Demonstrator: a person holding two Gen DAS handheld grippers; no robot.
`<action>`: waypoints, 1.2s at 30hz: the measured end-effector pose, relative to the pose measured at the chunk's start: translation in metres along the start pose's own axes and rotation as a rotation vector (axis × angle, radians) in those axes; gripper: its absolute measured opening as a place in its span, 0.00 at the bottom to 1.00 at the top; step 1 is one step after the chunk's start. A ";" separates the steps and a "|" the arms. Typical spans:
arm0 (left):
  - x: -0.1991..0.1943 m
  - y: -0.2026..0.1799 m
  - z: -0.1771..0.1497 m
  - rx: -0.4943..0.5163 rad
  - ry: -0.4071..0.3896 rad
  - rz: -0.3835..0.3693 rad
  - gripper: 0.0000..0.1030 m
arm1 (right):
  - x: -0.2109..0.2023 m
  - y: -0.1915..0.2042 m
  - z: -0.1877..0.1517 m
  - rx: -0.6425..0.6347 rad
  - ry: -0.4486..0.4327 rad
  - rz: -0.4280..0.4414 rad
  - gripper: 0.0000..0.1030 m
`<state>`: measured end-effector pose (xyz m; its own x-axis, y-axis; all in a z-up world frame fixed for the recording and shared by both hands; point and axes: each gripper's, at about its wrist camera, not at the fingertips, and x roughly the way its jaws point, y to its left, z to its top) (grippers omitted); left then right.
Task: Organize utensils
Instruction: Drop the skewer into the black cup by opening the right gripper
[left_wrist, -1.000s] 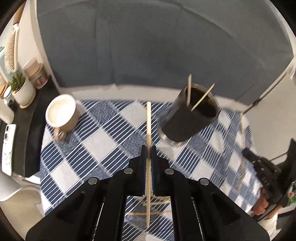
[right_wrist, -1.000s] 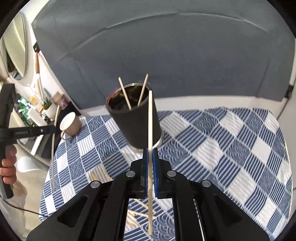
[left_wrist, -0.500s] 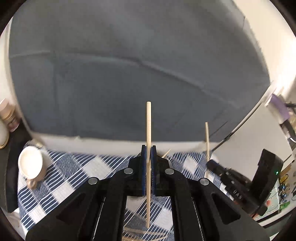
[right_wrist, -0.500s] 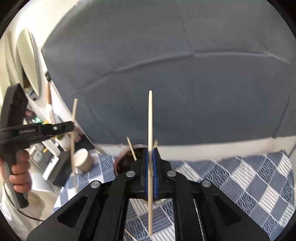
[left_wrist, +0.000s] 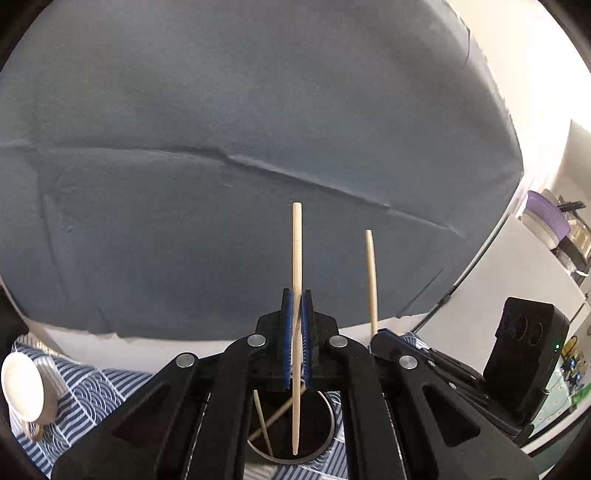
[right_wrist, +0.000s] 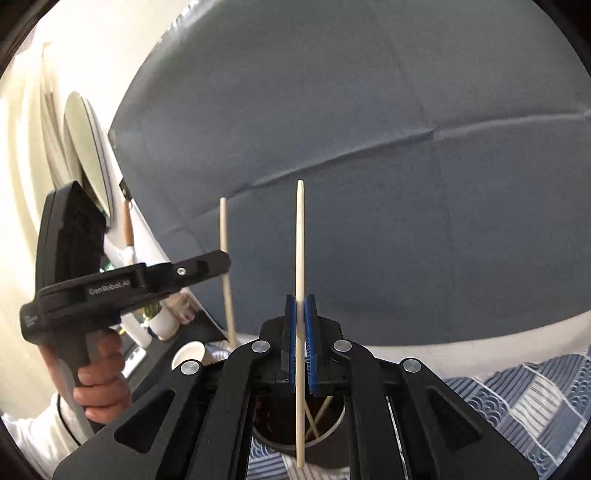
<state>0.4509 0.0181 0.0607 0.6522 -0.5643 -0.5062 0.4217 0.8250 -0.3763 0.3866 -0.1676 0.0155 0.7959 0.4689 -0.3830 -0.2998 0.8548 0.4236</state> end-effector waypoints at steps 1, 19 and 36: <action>0.004 0.000 0.001 0.004 0.002 0.009 0.05 | 0.005 -0.003 0.000 0.011 0.001 0.008 0.05; 0.032 0.015 -0.027 -0.014 0.101 0.016 0.05 | 0.046 -0.018 -0.038 0.088 0.042 0.017 0.05; -0.045 0.029 -0.026 -0.054 0.019 0.013 0.56 | -0.004 0.018 -0.026 -0.048 0.063 -0.131 0.41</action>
<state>0.4175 0.0663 0.0528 0.6451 -0.5542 -0.5260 0.3782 0.8298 -0.4105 0.3641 -0.1488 0.0030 0.7956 0.3640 -0.4842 -0.2209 0.9186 0.3276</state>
